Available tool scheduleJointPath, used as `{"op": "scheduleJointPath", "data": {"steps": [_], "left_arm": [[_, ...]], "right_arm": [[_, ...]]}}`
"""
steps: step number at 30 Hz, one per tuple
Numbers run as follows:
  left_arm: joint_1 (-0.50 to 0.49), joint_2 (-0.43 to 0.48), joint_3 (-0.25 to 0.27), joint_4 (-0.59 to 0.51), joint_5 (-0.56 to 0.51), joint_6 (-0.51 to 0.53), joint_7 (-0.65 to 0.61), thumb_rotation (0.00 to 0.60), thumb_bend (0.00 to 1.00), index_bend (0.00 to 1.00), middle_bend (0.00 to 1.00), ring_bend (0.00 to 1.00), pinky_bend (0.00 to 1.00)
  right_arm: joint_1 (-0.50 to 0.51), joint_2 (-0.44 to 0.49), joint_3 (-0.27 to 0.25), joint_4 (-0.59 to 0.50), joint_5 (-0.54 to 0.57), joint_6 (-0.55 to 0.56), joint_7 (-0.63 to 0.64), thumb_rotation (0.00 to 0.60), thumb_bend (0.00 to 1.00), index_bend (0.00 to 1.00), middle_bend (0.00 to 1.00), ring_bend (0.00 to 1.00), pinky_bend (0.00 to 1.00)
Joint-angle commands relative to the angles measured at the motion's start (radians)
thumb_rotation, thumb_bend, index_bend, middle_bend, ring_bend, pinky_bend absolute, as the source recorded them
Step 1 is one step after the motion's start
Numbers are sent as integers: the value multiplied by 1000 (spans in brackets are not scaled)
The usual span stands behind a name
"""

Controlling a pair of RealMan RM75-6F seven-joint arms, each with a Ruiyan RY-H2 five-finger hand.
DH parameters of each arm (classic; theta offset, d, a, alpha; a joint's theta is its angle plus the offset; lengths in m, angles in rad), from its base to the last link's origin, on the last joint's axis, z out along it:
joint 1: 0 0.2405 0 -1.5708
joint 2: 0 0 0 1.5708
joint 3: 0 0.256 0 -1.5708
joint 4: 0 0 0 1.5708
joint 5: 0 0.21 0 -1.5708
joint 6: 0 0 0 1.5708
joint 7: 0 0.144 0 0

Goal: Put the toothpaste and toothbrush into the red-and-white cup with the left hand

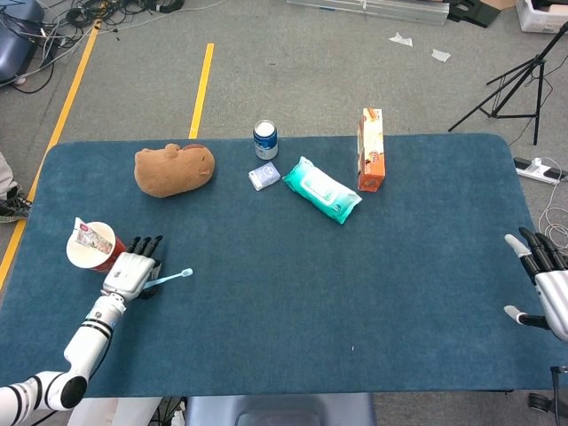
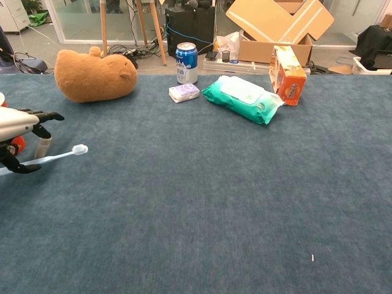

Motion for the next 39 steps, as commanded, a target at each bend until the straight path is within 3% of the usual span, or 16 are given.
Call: {"op": "scheduleJointPath", "data": {"steps": [1,18,28,39], "left_arm": [[12,24,-1,-35,17,23,-16,600,317,602,0,0,0],[62,164,-34,-311,83,129,-105,600,319,605,0,0,0],[62,269,-115,-482,37,151,-199,600,325,606,0,0,0],[58,263,-220,-447,0,197,-359,600,327,618,0,0,0]], "right_arm": [[0,-1,0,0,-1,0,0,600,0,0,0,0,316],[1,4,0,-22,-11,7,-18,600,0,0,0,0,316],[4,5,0,-33,-17,7,-27,600,0,0,0,0,316],[4,15,2,-50,-25,15,-39,600,0,0,0,0,316]]}}
